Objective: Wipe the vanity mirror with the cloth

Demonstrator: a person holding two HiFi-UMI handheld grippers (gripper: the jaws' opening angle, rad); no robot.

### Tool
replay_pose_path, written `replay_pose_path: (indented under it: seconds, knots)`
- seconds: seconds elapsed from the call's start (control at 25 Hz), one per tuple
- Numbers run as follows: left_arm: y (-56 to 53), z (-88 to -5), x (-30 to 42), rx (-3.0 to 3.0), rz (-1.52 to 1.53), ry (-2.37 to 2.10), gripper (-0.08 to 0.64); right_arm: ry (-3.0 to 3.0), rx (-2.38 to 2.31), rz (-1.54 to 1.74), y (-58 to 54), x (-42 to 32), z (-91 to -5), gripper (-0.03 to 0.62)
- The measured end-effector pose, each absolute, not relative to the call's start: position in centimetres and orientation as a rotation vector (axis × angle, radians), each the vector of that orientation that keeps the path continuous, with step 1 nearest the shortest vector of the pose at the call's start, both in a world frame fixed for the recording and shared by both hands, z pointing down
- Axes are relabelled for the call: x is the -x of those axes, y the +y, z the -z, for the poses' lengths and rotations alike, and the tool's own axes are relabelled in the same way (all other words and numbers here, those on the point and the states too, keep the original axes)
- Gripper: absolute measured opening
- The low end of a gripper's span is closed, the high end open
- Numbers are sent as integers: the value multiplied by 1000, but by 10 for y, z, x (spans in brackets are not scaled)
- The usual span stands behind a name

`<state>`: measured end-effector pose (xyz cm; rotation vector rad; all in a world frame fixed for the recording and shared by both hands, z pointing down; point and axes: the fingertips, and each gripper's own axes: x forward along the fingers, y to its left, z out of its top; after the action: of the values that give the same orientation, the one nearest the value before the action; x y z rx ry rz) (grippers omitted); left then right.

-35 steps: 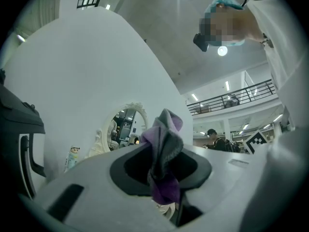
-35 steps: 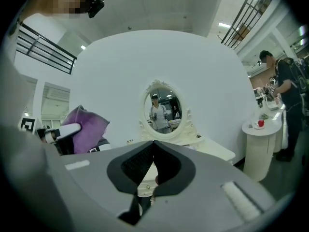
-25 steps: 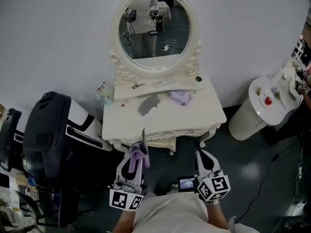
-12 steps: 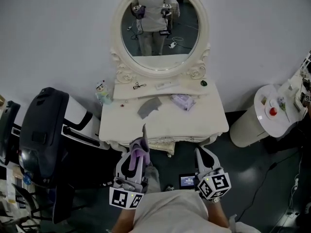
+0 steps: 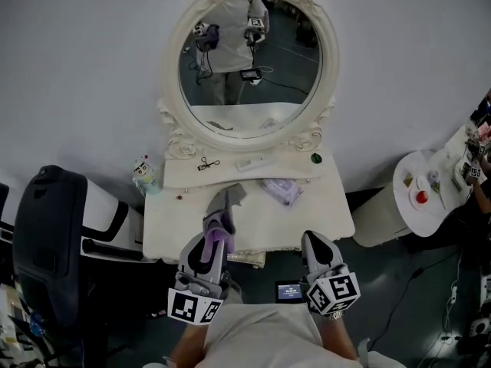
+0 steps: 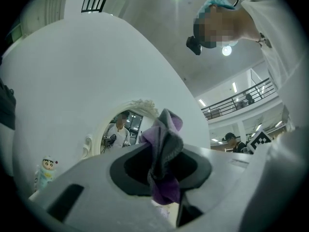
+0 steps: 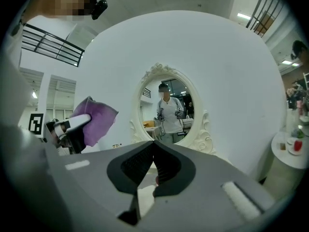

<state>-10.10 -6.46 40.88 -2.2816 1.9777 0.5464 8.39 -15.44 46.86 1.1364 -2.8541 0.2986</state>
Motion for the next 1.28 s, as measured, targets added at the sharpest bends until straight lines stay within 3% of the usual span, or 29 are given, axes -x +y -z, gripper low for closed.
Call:
replay_pose_path:
  seconds: [0.6,0.88,1.04,1.28]
  knots:
    - [-188,-412,186,2426,-521,1855,97,-2840,-1238,-402,-254,5,-469,33]
    - [-207,-409,171,2422,-484,1857,97,-2948,-1001,-491,-267,29,-461,134]
    - [-210,-398,154,2372,-474,1868,97,-3094,-691,-602,-265,52,-432,243]
    - [-219,-388,126,2341,-463,1834,97,-3198,-214,-557,-254,88,-392,355]
